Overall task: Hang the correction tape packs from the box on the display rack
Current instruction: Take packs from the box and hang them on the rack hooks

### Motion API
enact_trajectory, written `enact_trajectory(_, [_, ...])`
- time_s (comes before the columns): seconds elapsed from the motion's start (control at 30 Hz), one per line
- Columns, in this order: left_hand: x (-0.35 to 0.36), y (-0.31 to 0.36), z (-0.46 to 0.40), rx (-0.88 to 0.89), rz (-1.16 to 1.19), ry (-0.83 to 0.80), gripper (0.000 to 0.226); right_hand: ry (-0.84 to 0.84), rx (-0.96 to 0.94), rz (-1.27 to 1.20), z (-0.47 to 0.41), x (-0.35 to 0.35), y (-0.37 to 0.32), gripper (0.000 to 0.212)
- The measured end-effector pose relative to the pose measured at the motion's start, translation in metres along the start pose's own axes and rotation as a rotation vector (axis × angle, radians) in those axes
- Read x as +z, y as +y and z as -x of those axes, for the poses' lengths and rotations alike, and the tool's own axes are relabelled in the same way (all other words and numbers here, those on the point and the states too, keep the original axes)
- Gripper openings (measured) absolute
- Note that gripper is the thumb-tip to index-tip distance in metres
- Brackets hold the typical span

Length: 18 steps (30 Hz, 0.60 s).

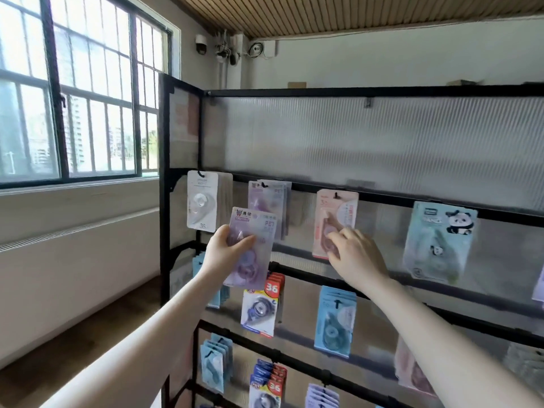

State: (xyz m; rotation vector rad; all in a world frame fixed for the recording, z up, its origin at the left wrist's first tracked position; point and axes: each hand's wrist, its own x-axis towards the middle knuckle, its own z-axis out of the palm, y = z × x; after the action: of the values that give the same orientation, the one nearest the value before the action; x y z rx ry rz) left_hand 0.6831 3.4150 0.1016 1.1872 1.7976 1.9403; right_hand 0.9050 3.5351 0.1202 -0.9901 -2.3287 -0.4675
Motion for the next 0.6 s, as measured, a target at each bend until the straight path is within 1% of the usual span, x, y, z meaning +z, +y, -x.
enact_trajectory(0.07, [-0.01,-0.007,-0.018,-0.001,0.045,-0.03,0.031,-0.032,0.014,0.036,-0.011,0.012,-0.013,0.033])
enact_trajectory(0.13, [-0.019,-0.013,-0.035,-0.014,0.079,-0.056,0.043,-0.063,0.049,0.069,-0.021,0.025,-0.024,0.032])
enact_trajectory(0.17, [-0.021,-0.016,-0.044,-0.016,0.087,-0.07,0.042,-0.076,0.068,0.081,-0.025,0.029,-0.029,0.031])
enact_trajectory(0.23, [-0.024,-0.022,-0.061,-0.006,0.102,-0.088,0.031,-0.088,0.105,0.109,-0.032,0.038,-0.037,0.03])
enact_trajectory(0.43, [-0.015,-0.017,-0.091,0.019,0.167,-0.146,0.031,-0.135,0.159,0.146,-0.034,0.051,-0.051,0.03])
enact_trajectory(0.6, [0.001,-0.003,-0.102,0.084,0.209,-0.174,0.028,-0.147,0.179,0.167,-0.036,0.052,-0.045,0.028])
